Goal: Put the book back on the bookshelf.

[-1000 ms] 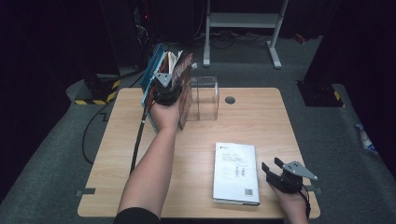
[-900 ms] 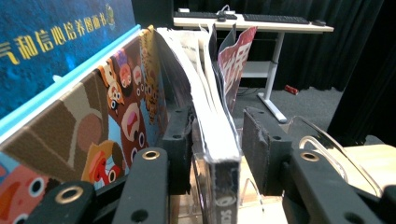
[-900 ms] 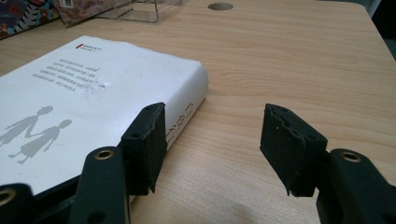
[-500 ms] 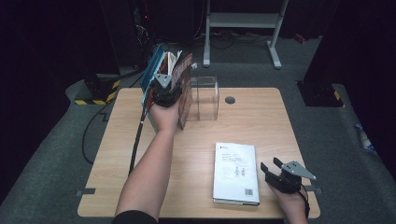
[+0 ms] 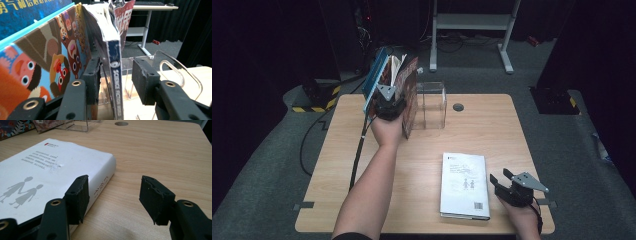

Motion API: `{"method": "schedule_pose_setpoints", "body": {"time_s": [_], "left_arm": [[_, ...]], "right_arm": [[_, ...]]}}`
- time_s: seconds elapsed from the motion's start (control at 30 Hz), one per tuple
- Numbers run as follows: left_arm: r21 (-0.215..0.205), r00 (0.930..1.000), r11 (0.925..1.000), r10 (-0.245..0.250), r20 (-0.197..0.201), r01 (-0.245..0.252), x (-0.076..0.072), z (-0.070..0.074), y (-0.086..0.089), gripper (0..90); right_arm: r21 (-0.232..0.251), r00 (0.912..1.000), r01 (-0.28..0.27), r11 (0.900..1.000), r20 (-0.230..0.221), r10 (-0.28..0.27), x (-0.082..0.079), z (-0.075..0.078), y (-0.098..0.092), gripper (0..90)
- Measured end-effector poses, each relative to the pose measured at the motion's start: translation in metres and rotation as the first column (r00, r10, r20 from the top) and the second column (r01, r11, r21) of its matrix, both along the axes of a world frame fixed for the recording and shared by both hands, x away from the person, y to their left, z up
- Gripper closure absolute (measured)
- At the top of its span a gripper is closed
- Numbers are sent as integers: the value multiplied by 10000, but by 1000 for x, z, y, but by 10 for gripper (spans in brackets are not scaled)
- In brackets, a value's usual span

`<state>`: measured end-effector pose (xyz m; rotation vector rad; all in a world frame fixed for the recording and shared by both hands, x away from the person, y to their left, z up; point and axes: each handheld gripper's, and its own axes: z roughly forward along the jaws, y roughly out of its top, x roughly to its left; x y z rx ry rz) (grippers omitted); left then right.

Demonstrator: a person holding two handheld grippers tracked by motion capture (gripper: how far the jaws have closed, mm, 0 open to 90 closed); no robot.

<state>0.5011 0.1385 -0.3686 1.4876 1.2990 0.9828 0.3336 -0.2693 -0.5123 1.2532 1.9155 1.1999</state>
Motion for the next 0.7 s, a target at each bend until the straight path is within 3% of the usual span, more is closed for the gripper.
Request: {"method": "schedule_pose_setpoints", "body": {"time_s": [0.7], "left_arm": [[82,10000,9999,-90,-44,90,-23,-1,0,584]], "right_arm": [[-40,9999,-97,9999,71,98,0,1,2,402]]}}
